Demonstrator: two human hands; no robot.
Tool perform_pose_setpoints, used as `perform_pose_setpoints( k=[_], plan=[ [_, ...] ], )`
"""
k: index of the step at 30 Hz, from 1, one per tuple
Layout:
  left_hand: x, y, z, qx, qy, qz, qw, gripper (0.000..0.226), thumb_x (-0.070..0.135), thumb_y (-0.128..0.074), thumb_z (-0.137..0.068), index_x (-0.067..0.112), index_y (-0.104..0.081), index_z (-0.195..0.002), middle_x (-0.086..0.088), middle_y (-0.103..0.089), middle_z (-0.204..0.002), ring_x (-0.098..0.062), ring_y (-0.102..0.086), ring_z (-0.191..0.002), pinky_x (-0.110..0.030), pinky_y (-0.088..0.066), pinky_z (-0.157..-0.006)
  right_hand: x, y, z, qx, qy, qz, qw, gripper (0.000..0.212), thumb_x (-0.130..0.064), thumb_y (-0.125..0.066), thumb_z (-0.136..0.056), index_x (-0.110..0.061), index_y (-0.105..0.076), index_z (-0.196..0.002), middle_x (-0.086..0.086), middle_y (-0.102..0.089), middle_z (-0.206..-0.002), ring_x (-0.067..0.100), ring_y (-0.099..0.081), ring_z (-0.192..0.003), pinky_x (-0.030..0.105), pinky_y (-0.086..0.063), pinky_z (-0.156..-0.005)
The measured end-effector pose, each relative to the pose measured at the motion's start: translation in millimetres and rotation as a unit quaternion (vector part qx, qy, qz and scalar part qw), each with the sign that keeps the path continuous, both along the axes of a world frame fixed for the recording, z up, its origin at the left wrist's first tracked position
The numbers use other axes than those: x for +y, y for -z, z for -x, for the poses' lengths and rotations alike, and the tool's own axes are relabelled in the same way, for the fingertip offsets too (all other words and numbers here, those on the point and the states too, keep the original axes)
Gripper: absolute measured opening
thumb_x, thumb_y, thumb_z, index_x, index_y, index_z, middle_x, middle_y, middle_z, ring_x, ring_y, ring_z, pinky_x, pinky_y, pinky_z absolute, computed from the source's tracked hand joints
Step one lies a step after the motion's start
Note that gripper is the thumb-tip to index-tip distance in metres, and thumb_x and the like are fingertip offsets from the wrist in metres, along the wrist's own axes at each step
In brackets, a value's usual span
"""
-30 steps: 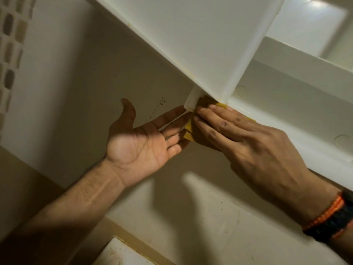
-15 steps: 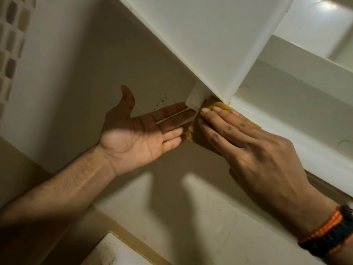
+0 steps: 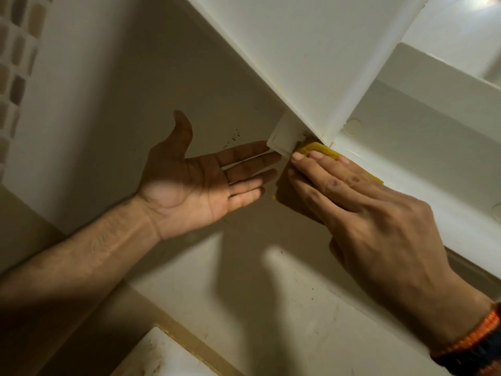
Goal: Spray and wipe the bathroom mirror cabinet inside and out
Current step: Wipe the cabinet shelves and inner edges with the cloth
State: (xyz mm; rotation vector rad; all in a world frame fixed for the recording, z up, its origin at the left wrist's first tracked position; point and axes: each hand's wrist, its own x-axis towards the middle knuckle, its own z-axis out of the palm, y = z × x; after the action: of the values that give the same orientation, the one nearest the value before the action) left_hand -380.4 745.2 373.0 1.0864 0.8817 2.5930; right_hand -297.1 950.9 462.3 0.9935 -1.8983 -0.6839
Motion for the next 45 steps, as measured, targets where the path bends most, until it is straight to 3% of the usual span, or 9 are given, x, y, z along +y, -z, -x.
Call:
perform_pose_setpoints(
  k=[4, 13, 17, 22, 27, 31, 38, 41, 45],
  plan=[
    [9.6, 1.3, -2.0, -0.014, 0.003, -0.047, 0.999, 0.105, 0.085, -0.016, -0.082, 0.005, -0.048, -0.141, -0.013, -0.051, -0.144, -0.025, -0.048, -0.134, -0.044, -0.025, -0.117, -20.8, 0.1, 5.9, 0.021, 0.017, 0.003, 1.0, 0.081, -0.011, 0.012, -0.095, -0.003, -0.06, -0.131, 0.013, -0.058, -0.136, 0.029, -0.056, -0.127, 0.039, -0.041, -0.109],
    [22.9, 4.1, -13.1, -0.052, -0.041, -0.076, 0.995, 0.097, 0.082, -0.018, -0.085, 0.009, -0.044, -0.142, -0.012, -0.051, -0.144, -0.032, -0.048, -0.133, -0.046, -0.028, -0.114, 28.6, 8.9, -12.8, 0.013, 0.014, 0.009, 1.0, 0.074, -0.011, 0.005, -0.101, -0.003, -0.065, -0.125, 0.012, -0.055, -0.139, 0.03, -0.051, -0.129, 0.048, -0.041, -0.107],
    [38.3, 1.5, -20.2, -0.108, -0.057, -0.118, 0.985, 0.091, 0.078, -0.023, -0.087, 0.007, -0.05, -0.136, -0.012, -0.057, -0.137, -0.031, -0.055, -0.126, -0.044, -0.035, -0.109, 33.8, 4.3, -16.2, 0.02, -0.022, 0.035, 0.999, 0.06, -0.008, -0.005, -0.104, -0.001, -0.058, -0.132, 0.015, -0.05, -0.143, 0.032, -0.046, -0.134, 0.049, -0.043, -0.108],
    [56.3, -5.3, -28.4, -0.159, -0.094, -0.121, 0.975, 0.091, 0.076, -0.022, -0.086, 0.006, -0.052, -0.135, -0.013, -0.062, -0.131, -0.028, -0.06, -0.122, -0.042, -0.041, -0.101, 24.1, -1.7, -1.2, 0.01, 0.024, -0.009, 1.0, 0.045, -0.009, -0.03, -0.099, -0.004, -0.052, -0.139, 0.013, -0.042, -0.15, 0.028, -0.039, -0.14, 0.043, -0.034, -0.115],
    [71.5, -8.6, -43.4, -0.206, -0.08, -0.179, 0.959, 0.08, 0.066, -0.027, -0.091, -0.002, -0.057, -0.121, -0.022, -0.067, -0.118, -0.043, -0.066, -0.106, -0.053, -0.049, -0.088, 75.7, 10.3, -17.5, 0.012, 0.033, 0.025, 0.999, 0.044, -0.004, -0.029, -0.099, -0.002, -0.053, -0.136, 0.013, -0.045, -0.147, 0.03, -0.042, -0.137, 0.048, -0.037, -0.112],
    [86.1, -18.0, -64.5, -0.248, -0.069, -0.197, 0.946, 0.078, 0.065, -0.033, -0.091, -0.002, -0.057, -0.123, -0.024, -0.063, -0.125, -0.044, -0.062, -0.111, -0.054, -0.046, -0.096, 90.8, 14.4, -38.7, 0.003, 0.035, 0.116, 0.993, 0.061, -0.007, -0.003, -0.104, -0.003, -0.055, -0.135, 0.013, -0.047, -0.145, 0.03, -0.043, -0.136, 0.05, -0.035, -0.111],
    [118.4, -44.7, -83.2, -0.311, -0.093, -0.189, 0.927, 0.074, 0.065, -0.038, -0.091, 0.001, -0.052, -0.126, -0.021, -0.066, -0.122, -0.031, -0.067, -0.108, -0.044, -0.049, -0.088, 48.5, -1.2, -17.5, -0.031, 0.026, 0.134, 0.99, 0.052, -0.003, -0.022, -0.096, -0.003, -0.049, -0.14, 0.016, -0.043, -0.148, 0.03, -0.039, -0.139, 0.043, -0.035, -0.115],
    [122.6, -48.3, -87.5, -0.338, -0.104, -0.188, 0.916, 0.073, 0.064, -0.037, -0.092, 0.002, -0.05, -0.128, -0.02, -0.056, -0.131, -0.03, -0.054, -0.121, -0.049, -0.038, -0.104, 67.7, 1.4, -20.9, -0.041, 0.045, 0.123, 0.991, 0.051, -0.002, -0.026, -0.096, -0.005, -0.046, -0.142, 0.013, -0.04, -0.151, 0.028, -0.036, -0.141, 0.041, -0.03, -0.117],
    [130.6, -55.5, -93.2, -0.369, -0.094, -0.224, 0.897, 0.072, 0.06, -0.044, -0.092, -0.003, -0.047, -0.127, -0.016, -0.049, -0.134, -0.037, -0.051, -0.119, -0.053, -0.046, -0.093, 121.2, 6.9, -36.9, -0.03, 0.057, 0.141, 0.988, 0.048, 0.003, -0.023, -0.102, -0.005, -0.046, -0.143, 0.012, -0.04, -0.151, 0.027, -0.037, -0.141, 0.042, -0.029, -0.117]
  ],
)
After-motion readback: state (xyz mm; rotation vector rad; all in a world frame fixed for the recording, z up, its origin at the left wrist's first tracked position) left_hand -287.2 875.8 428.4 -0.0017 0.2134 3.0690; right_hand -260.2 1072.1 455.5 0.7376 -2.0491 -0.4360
